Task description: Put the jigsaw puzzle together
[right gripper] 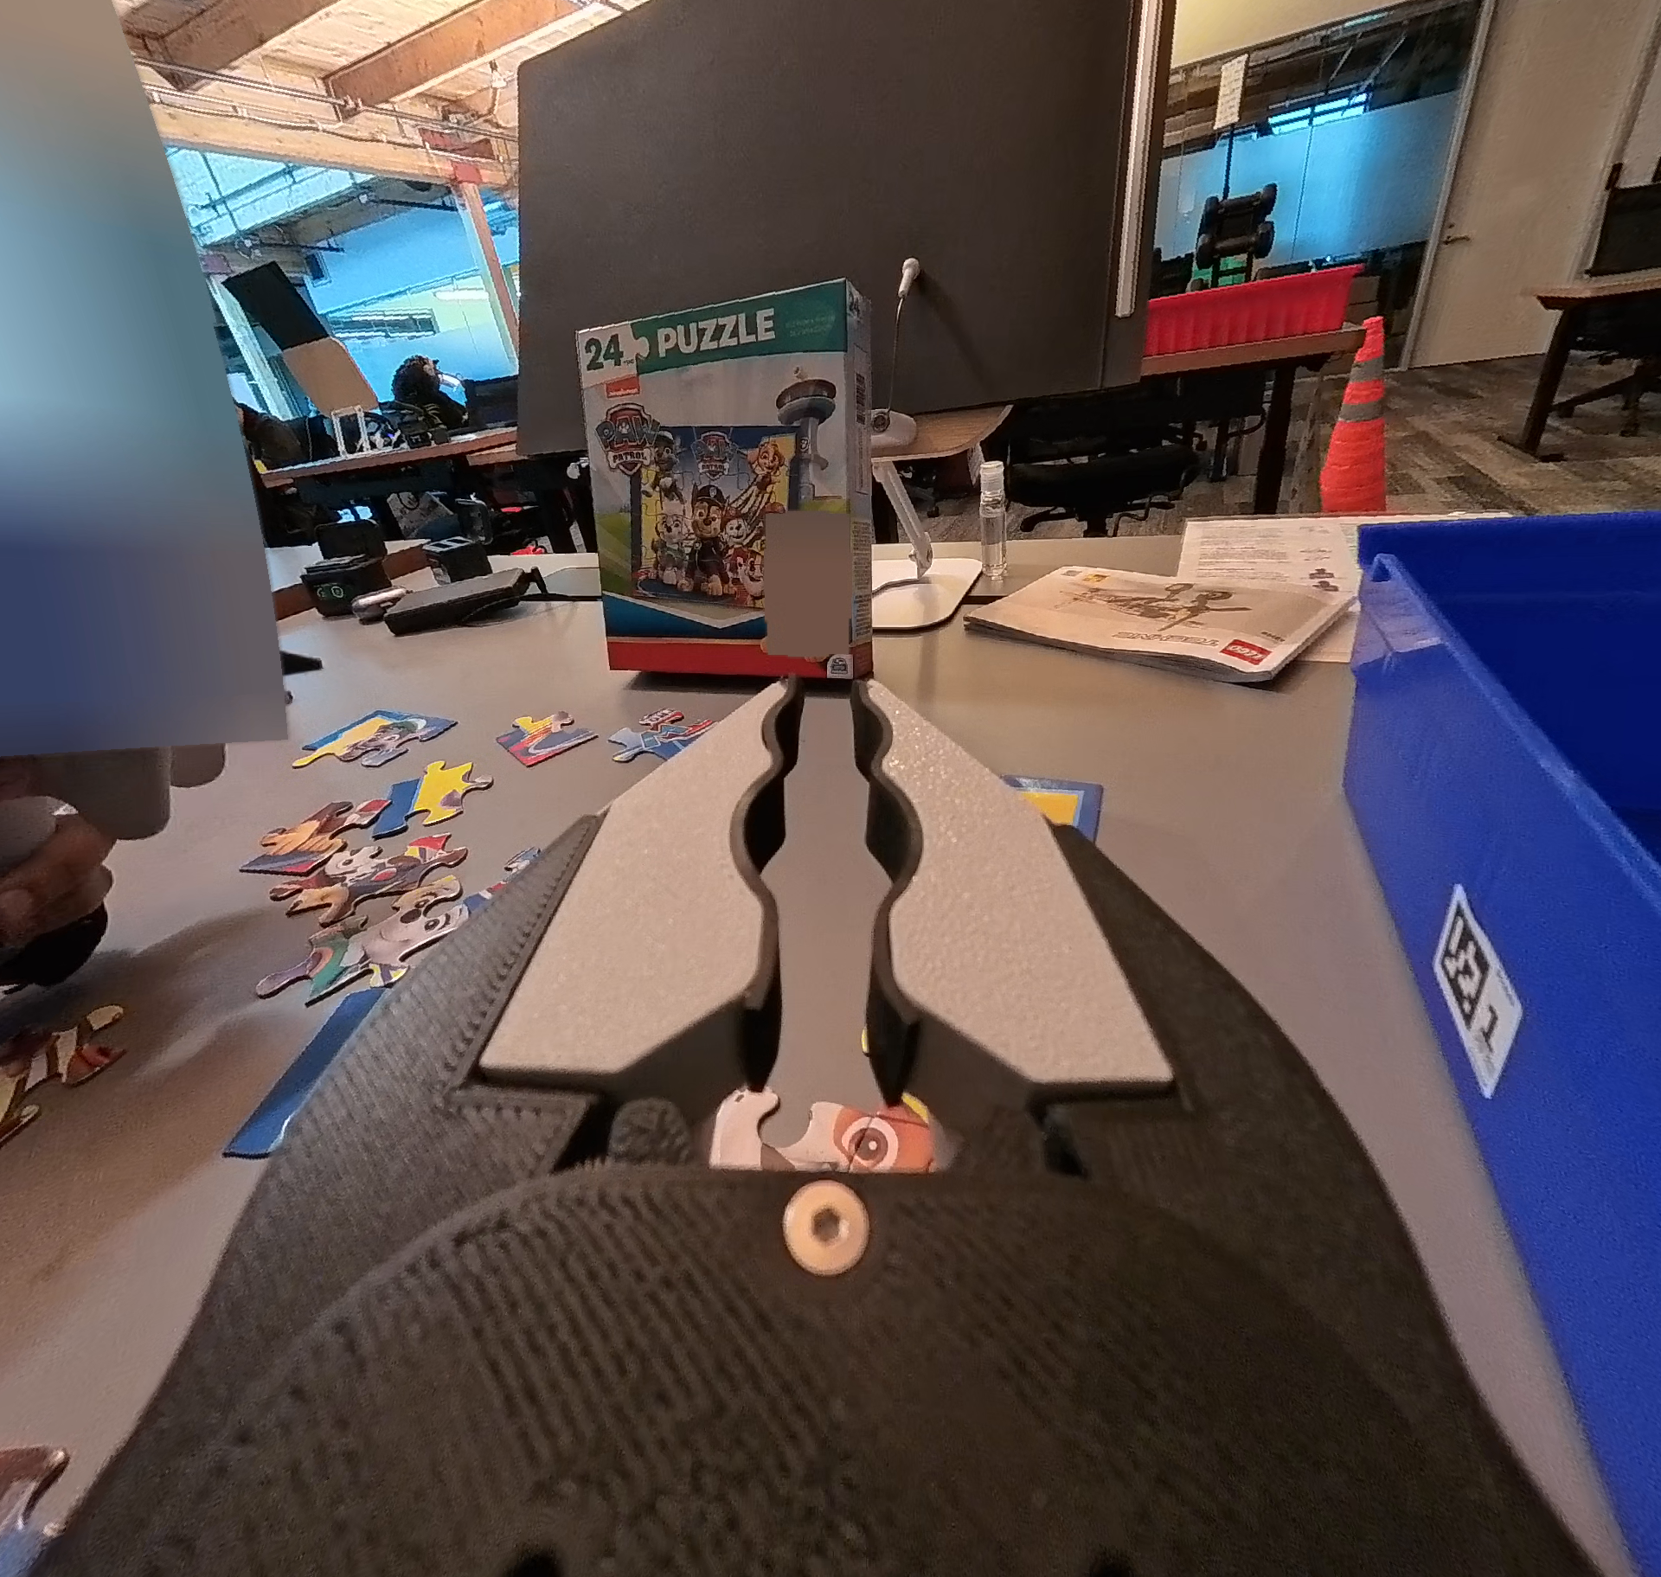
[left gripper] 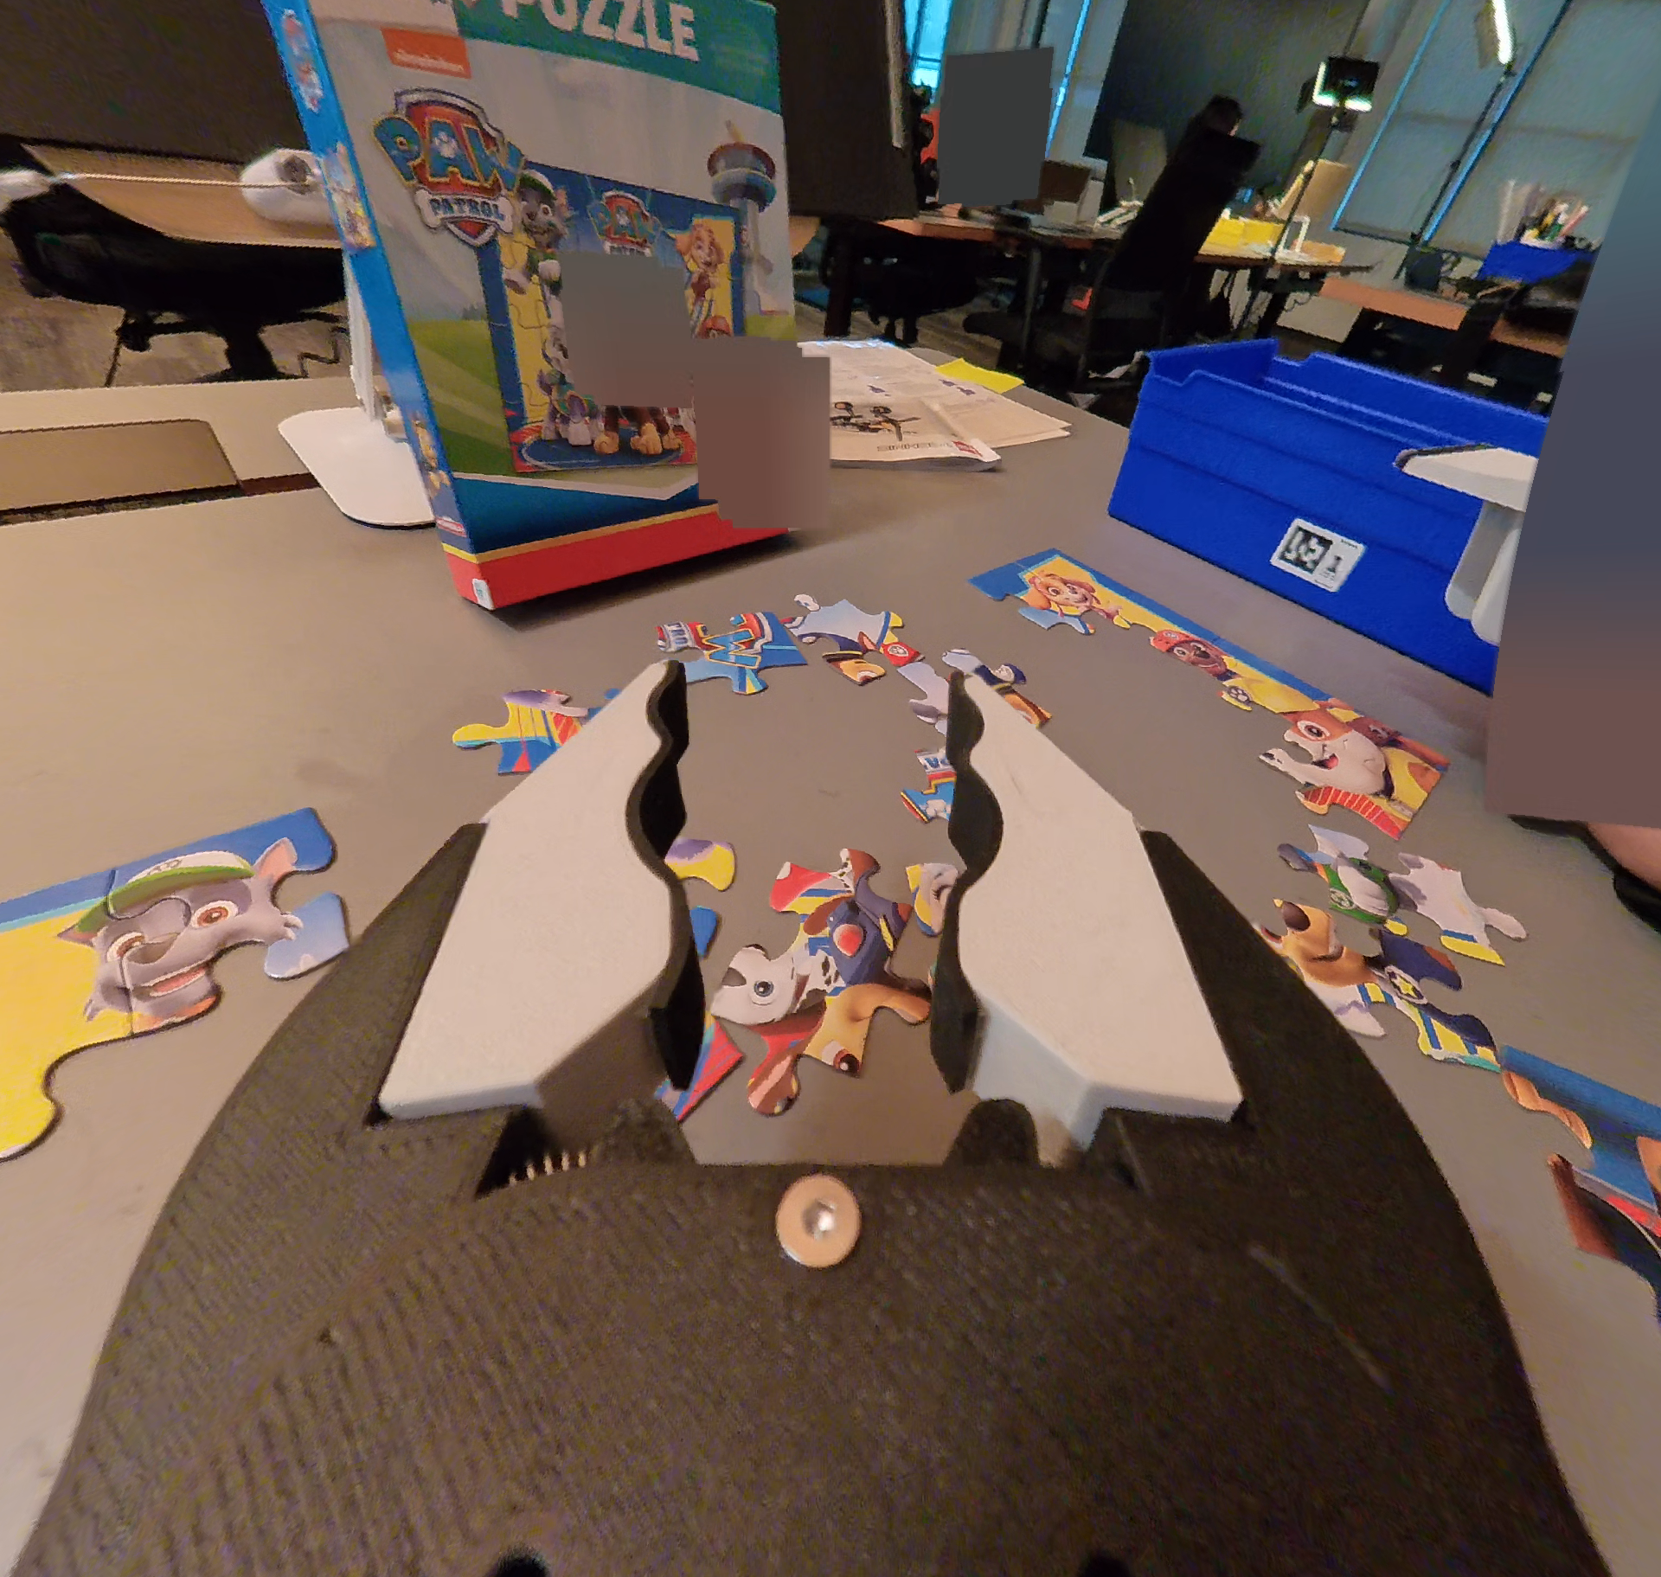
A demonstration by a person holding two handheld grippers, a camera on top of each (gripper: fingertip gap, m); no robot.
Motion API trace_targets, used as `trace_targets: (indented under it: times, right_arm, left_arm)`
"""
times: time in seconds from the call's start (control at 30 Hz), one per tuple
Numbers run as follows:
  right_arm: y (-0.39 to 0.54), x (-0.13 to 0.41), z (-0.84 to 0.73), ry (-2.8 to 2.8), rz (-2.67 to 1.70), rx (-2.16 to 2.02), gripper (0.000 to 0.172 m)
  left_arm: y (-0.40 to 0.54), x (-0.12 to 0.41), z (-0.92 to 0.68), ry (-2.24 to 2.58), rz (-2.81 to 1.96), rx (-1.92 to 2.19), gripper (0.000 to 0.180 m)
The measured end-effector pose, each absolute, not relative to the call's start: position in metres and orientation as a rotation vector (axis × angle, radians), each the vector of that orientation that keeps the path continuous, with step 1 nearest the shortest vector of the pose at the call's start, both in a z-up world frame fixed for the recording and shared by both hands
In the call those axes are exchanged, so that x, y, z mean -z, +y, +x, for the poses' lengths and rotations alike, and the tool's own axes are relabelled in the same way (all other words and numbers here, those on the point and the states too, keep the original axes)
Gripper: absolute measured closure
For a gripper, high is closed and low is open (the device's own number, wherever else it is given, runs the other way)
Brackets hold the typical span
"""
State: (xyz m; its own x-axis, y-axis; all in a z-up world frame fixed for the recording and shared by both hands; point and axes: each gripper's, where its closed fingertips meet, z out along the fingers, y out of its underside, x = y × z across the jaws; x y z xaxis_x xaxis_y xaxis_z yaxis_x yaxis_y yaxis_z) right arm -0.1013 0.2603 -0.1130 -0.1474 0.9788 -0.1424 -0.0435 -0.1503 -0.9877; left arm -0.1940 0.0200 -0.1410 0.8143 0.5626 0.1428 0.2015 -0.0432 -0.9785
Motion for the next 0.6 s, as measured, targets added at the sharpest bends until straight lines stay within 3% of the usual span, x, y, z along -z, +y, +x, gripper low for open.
trace_targets:
  times: [0.6]
  right_arm:
    - [0.260,0.113,-0.102,-1.203,-1.206,-1.451,0.162]
  left_arm:
    - [-0.026,0.112,-0.219,-0.803,-1.312,-0.361,0.107]
